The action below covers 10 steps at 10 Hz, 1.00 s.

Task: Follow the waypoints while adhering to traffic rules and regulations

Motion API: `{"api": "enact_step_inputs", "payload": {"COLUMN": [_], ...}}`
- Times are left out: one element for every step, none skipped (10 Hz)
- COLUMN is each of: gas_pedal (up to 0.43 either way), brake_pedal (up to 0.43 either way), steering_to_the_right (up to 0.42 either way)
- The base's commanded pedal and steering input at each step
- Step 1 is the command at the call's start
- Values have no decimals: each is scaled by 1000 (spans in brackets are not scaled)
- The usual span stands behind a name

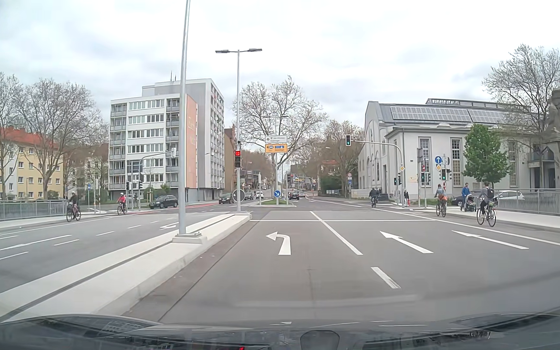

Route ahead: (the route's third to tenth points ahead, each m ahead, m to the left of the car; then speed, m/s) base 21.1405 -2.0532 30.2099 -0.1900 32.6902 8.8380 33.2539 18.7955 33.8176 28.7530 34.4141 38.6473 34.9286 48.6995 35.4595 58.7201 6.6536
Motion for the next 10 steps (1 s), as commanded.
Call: {"api": "enact_step_inputs", "payload": {"gas_pedal": [0, 0, 0, 0, 0, 0, 0, 0, 0, 0], "brake_pedal": [201, 201, 207, 201, 201, 201, 201, 195, 183, 183], "steering_to_the_right": [0, 0, 0, 0, 0, 0, 0, 0, 0, 0]}}
